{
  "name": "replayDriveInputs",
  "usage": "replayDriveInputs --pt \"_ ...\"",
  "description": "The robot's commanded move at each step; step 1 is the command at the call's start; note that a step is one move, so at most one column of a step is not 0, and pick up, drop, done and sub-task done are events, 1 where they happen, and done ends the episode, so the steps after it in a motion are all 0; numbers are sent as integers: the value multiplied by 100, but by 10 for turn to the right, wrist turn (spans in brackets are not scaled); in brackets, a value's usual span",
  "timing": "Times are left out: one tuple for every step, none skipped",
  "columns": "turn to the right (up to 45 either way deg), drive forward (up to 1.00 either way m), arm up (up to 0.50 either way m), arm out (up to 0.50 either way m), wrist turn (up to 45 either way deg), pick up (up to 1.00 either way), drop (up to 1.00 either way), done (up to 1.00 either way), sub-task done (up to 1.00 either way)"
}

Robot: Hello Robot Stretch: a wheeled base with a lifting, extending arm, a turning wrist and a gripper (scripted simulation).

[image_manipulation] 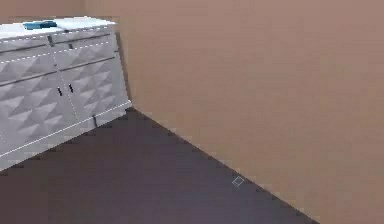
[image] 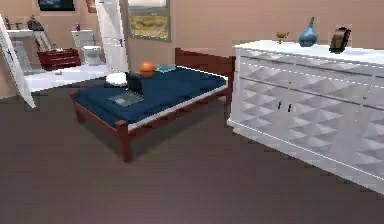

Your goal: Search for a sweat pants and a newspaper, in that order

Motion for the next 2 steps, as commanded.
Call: replayDriveInputs --pt "-270 0 0 0 0 0 0 0 0" --pt "0 30 0 0 0 0 0 0 0"
